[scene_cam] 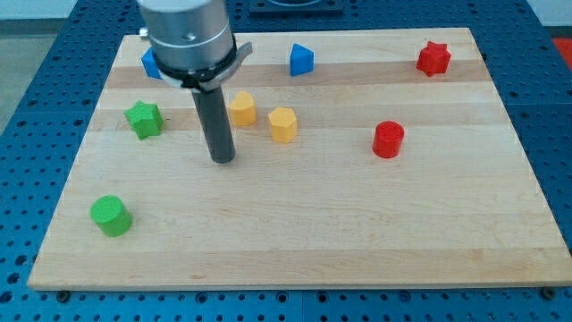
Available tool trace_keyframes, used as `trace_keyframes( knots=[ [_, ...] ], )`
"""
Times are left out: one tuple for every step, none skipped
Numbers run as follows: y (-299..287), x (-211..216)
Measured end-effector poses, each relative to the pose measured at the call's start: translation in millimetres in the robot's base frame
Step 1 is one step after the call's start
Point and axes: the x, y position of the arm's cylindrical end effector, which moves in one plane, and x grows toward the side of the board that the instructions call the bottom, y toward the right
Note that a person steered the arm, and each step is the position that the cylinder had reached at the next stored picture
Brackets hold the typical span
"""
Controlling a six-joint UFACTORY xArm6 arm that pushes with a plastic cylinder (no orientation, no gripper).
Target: Point your arm at the blue cube
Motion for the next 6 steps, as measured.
trace_keyframes(
  knots=[
    [-6,-20],
    [-31,-69],
    [-57,-118],
    [-72,-124],
    [-101,-119],
    [-105,-119]
  ],
)
